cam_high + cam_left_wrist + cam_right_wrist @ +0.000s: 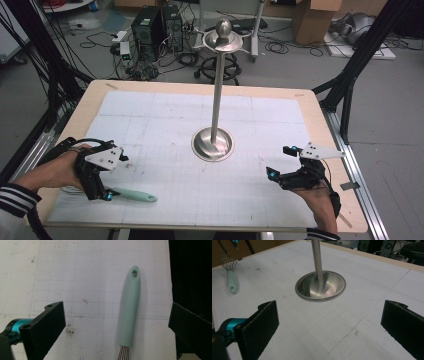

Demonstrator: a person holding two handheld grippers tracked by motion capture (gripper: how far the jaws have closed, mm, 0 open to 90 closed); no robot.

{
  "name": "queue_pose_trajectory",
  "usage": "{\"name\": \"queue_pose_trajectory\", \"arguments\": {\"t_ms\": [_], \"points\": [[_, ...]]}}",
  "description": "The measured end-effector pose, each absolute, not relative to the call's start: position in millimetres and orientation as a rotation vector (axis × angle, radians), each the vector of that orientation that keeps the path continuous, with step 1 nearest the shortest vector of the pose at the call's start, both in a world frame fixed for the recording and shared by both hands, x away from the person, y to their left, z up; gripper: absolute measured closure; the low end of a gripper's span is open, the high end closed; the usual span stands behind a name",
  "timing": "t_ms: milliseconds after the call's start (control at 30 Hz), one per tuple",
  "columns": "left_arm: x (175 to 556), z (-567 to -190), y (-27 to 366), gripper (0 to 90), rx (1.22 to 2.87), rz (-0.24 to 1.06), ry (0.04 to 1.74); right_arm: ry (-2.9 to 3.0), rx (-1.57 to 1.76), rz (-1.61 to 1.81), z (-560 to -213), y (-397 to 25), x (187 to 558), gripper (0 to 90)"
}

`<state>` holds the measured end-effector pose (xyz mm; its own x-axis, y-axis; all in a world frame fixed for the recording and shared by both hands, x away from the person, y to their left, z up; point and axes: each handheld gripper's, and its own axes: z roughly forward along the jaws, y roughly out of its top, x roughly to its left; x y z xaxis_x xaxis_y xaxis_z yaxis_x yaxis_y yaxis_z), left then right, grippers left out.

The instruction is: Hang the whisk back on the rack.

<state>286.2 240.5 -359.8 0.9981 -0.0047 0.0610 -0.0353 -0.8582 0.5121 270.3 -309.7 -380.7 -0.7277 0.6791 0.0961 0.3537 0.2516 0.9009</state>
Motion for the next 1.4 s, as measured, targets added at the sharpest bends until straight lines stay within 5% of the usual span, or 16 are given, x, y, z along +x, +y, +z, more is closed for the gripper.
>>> {"name": "queue_pose_trajectory", "arguments": {"t_ms": [600,1400], "points": [[280,-402,224,3.1,2.711,0.036,-0.070,2.214,0.952,1.469,-380,-310,270,0.7],[282,-411,224,56.2,2.848,-0.056,-0.098,2.217,0.949,1.468,-380,-310,270,0.7]]}}
